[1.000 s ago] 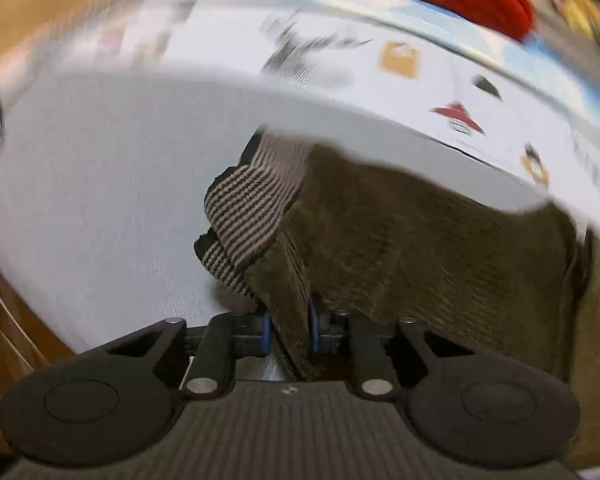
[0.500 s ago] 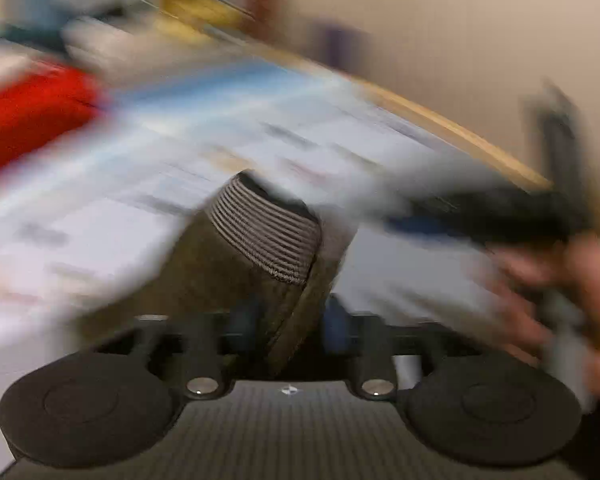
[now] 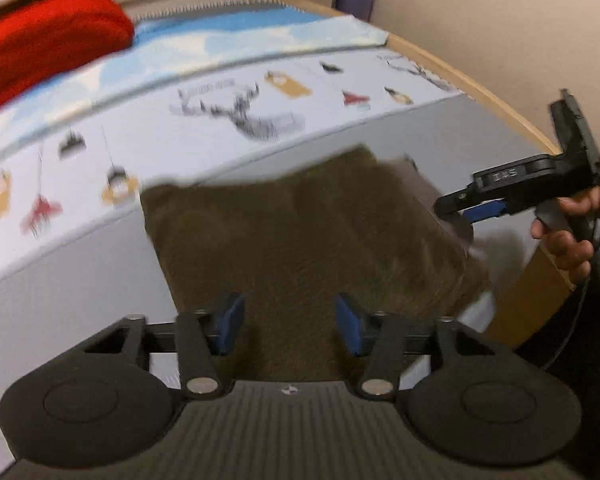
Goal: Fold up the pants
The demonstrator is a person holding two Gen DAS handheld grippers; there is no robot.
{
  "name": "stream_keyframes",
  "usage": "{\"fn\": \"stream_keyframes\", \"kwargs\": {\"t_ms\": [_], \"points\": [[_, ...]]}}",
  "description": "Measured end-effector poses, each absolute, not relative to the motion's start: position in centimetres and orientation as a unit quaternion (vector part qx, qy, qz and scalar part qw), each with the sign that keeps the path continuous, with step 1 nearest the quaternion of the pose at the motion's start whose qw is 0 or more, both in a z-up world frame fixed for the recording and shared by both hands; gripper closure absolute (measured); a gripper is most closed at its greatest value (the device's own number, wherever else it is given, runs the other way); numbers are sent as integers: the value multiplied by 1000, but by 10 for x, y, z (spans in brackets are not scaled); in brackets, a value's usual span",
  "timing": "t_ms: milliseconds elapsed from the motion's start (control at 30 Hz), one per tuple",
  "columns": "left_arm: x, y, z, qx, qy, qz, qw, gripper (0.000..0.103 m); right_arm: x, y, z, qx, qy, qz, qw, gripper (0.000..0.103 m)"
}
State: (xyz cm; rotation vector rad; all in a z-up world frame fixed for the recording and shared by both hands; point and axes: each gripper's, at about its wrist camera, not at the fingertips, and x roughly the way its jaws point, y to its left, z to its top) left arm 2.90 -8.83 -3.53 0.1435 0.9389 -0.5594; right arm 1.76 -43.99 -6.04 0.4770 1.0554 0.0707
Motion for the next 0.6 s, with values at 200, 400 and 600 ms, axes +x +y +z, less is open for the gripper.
{"fn": "stream_keyframes", "kwargs": {"t_ms": [200,400,600], "points": [[34,-90,-82,90,523,-259,807,64,15,-406,-66,166,509,41,843,31],[25,-78,-77,80,527,-276,800,64,2,-386,-39,110,460,33,880,76],[20,-72,-75,84,530,-274,798,64,-23,-383,-21,71,437,39,896,88]]}}
